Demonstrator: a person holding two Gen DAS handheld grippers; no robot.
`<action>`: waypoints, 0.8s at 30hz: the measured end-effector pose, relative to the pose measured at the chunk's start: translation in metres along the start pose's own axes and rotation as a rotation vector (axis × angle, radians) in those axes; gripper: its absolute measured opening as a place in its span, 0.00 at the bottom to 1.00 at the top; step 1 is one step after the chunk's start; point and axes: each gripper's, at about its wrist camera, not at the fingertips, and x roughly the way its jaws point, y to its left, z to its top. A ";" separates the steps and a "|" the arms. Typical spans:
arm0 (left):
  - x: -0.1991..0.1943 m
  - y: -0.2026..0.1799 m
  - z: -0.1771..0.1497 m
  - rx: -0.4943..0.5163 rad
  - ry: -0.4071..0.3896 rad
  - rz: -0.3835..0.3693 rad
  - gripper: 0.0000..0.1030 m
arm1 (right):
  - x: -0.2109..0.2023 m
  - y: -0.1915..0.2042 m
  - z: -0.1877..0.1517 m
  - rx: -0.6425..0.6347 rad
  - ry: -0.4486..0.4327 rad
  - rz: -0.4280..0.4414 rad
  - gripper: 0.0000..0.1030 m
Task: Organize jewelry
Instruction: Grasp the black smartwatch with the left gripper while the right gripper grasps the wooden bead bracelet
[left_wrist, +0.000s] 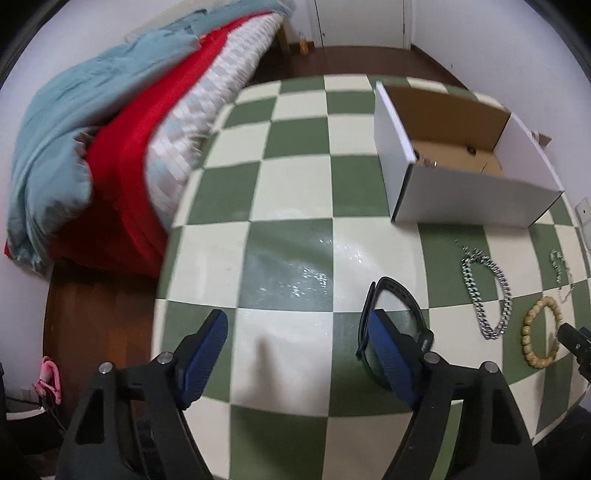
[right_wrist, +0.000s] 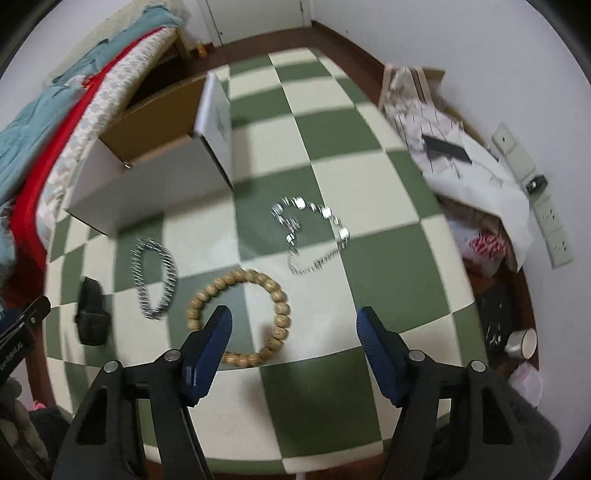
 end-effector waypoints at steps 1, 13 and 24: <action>0.005 -0.002 0.000 0.006 0.011 -0.008 0.73 | 0.005 -0.001 -0.001 0.010 0.007 0.004 0.64; 0.014 -0.020 -0.011 0.027 0.044 -0.067 0.08 | 0.013 0.015 -0.004 -0.081 -0.039 -0.087 0.15; 0.005 -0.018 -0.041 0.025 0.034 -0.044 0.08 | 0.008 0.010 -0.017 -0.114 -0.016 -0.078 0.11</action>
